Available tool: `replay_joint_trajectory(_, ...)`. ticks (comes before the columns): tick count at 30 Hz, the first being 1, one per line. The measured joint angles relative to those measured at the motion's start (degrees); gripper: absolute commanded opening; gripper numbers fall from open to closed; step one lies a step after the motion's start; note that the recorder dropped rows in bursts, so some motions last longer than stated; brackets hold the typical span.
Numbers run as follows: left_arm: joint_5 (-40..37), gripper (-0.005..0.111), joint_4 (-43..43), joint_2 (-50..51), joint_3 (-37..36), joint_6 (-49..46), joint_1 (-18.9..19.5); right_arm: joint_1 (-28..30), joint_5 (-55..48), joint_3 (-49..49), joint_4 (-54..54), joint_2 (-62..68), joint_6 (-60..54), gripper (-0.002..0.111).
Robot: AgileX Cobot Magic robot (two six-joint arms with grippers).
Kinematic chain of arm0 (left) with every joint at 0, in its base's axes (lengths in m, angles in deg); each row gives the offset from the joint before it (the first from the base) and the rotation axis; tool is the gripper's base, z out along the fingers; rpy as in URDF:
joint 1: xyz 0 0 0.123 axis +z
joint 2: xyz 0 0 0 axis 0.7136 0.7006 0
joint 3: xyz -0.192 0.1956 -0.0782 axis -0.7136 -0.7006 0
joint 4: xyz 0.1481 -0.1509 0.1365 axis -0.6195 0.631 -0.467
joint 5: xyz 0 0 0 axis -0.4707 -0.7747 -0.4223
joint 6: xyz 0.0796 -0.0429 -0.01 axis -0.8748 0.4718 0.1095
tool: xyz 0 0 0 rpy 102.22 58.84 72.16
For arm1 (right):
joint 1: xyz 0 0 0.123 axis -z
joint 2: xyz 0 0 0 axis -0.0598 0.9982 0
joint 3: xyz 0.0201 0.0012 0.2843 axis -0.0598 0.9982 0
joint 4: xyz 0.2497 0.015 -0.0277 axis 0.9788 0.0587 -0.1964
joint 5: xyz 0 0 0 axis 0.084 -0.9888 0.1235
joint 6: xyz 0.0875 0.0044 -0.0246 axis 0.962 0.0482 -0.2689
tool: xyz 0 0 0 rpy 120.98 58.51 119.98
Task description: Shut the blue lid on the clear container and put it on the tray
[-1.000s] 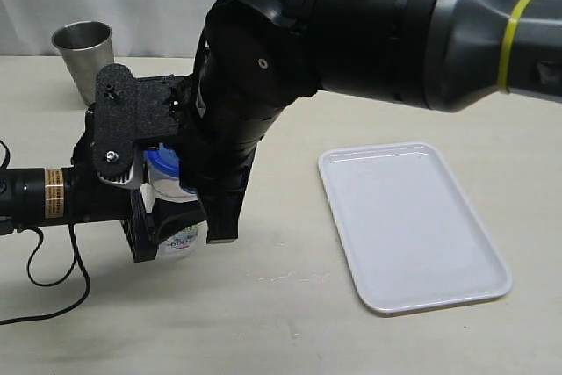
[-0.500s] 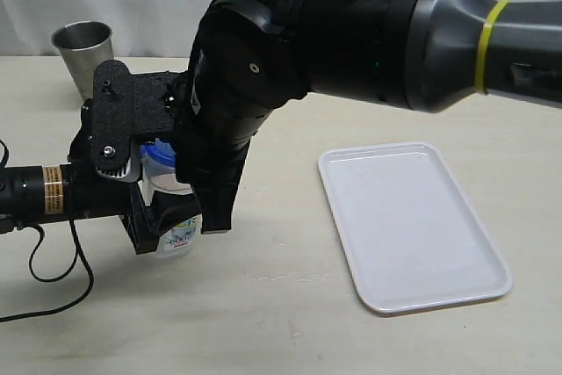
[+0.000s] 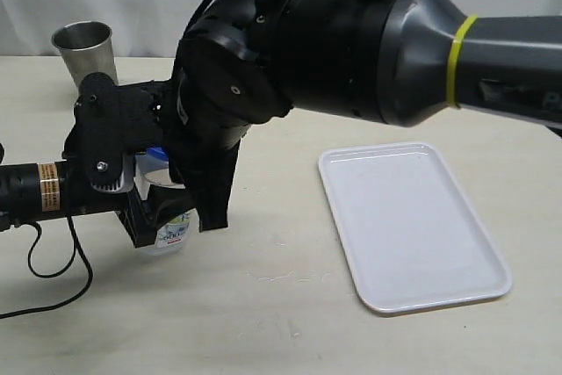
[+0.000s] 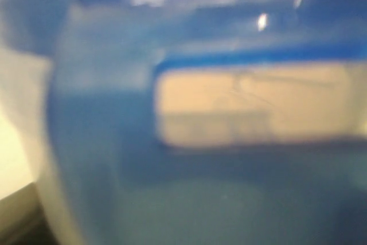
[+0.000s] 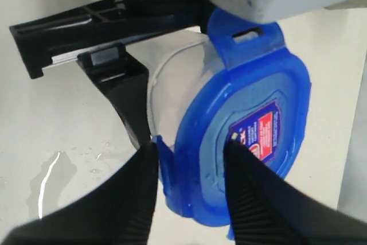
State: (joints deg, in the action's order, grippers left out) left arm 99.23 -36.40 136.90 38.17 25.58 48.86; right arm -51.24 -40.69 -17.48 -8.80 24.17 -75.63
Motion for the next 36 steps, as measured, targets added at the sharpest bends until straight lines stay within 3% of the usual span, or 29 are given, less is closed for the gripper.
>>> replay_joint_trajectory(6,0.0,0.000,-0.1,0.0,0.0,0.3,0.1,-0.7,-0.1,0.0,-2.2,0.5,0.6,0.035)
replay_joint_trajectory(11,0.0,0.000,-0.3,0.0,0.0,0.4,0.1,-0.7,0.2,0.0,-2.1,0.5,-2.1,0.026)
replay_joint_trajectory(16,0.1,0.000,-0.3,0.0,0.0,0.4,0.6,-0.8,1.6,0.0,-2.1,0.7,-3.7,0.025)
replay_joint_trajectory(23,-0.8,0.000,0.8,-0.2,0.0,0.5,1.1,-0.8,5.3,0.0,-2.8,1.6,-5.1,0.025)
replay_joint_trajectory(36,-1.2,0.000,1.3,-0.2,0.0,0.2,1.3,-0.6,15.3,6.0,-3.5,0.3,-5.2,0.010)
